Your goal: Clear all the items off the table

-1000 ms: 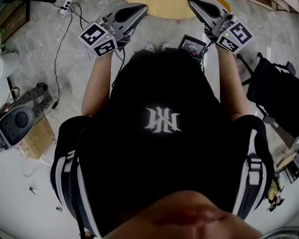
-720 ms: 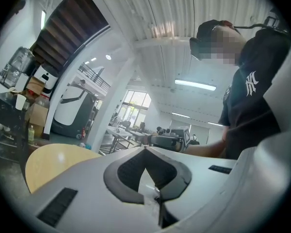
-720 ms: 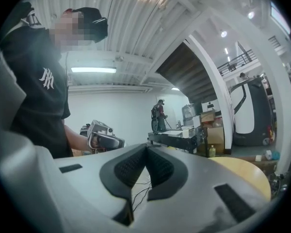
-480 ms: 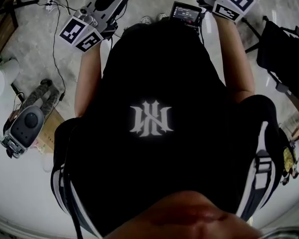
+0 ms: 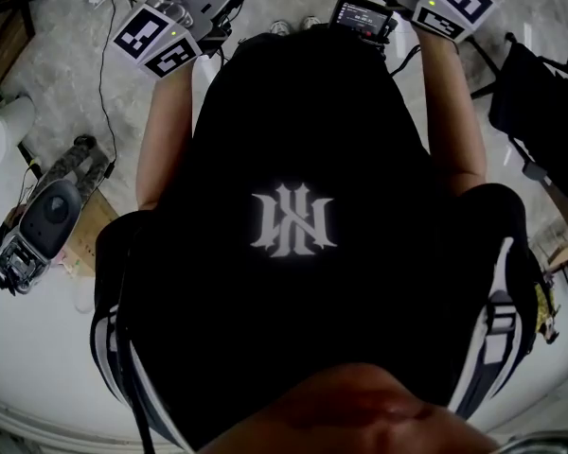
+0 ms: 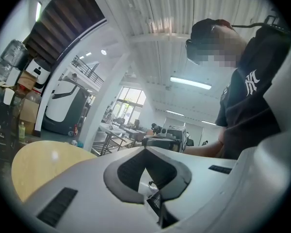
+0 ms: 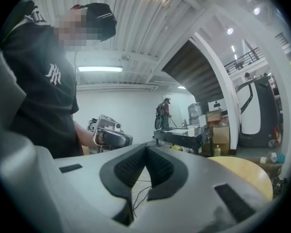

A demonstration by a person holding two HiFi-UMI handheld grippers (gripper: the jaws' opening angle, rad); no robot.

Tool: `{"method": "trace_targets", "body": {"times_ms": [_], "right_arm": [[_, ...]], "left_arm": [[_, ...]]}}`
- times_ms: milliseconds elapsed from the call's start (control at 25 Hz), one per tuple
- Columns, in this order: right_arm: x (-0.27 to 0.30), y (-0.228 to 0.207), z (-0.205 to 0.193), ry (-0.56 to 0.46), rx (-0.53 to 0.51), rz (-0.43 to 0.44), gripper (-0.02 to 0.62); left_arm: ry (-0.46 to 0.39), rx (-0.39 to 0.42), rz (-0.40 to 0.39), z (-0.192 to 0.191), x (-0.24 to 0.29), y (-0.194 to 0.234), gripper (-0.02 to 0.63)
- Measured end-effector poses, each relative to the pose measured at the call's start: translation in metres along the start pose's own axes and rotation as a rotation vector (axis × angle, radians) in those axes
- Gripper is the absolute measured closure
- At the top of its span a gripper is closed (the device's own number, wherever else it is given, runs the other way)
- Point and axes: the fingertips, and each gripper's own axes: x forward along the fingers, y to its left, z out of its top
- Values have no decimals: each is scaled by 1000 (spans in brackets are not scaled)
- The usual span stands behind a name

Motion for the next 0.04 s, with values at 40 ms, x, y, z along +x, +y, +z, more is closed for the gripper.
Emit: {"method": "trace_targets", "body": {"times_ms": [40], "right_arm": [[1, -2, -1, 1, -3, 3, 592]], "left_arm": [[2, 0, -2, 0, 2, 2, 594]]}}
